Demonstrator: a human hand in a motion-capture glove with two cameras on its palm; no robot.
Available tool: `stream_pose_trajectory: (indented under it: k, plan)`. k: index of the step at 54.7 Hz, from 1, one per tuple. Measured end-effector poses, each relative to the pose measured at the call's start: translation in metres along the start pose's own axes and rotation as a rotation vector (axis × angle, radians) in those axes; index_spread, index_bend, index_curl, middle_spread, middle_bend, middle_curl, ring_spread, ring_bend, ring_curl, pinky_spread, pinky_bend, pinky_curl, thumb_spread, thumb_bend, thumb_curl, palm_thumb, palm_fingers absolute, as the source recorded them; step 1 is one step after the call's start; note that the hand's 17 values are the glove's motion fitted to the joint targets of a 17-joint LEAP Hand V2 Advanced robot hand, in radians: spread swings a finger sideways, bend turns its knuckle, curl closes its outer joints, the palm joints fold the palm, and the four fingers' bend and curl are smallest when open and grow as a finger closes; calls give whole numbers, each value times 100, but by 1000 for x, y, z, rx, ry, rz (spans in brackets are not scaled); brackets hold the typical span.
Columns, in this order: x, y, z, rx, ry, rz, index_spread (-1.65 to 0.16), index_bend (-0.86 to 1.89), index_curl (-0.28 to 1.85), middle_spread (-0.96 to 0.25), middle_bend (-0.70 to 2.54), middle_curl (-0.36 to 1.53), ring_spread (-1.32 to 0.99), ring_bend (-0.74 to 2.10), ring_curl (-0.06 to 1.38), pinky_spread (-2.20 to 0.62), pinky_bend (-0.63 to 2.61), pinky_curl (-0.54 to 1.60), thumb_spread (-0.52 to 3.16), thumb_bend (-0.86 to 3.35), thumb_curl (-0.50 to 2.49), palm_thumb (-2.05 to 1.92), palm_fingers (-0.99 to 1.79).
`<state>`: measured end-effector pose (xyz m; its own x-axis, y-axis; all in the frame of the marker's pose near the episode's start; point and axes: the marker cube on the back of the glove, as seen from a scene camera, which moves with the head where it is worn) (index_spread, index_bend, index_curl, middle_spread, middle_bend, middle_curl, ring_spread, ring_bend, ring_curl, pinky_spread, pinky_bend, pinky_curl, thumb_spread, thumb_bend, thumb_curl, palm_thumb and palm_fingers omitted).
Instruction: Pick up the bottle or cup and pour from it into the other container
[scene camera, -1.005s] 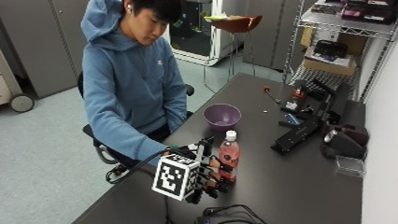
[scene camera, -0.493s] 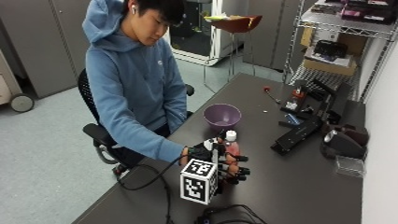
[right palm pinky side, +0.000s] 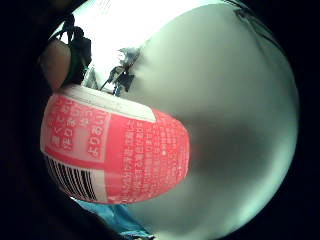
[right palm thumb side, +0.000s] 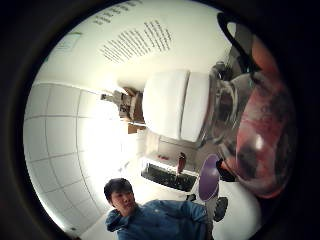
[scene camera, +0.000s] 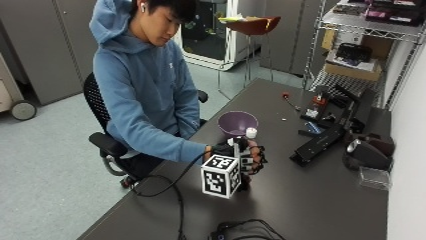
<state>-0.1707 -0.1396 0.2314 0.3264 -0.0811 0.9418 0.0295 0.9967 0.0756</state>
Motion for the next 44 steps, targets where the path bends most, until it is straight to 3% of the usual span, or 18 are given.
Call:
stream_pose_trajectory:
  k: [25, 44]
  plan:
    - [-100, 5, 28, -297, 631, -149, -15, 14, 37, -5, 30, 46, -13, 44, 40, 2, 18, 33, 30, -3, 64, 110, 102]
    - [-138, 20, 76, -561, 1306, -256, -15, 14, 37, -6, 27, 48, -14, 42, 42, 0, 18, 32, 28, -3, 68, 110, 103]
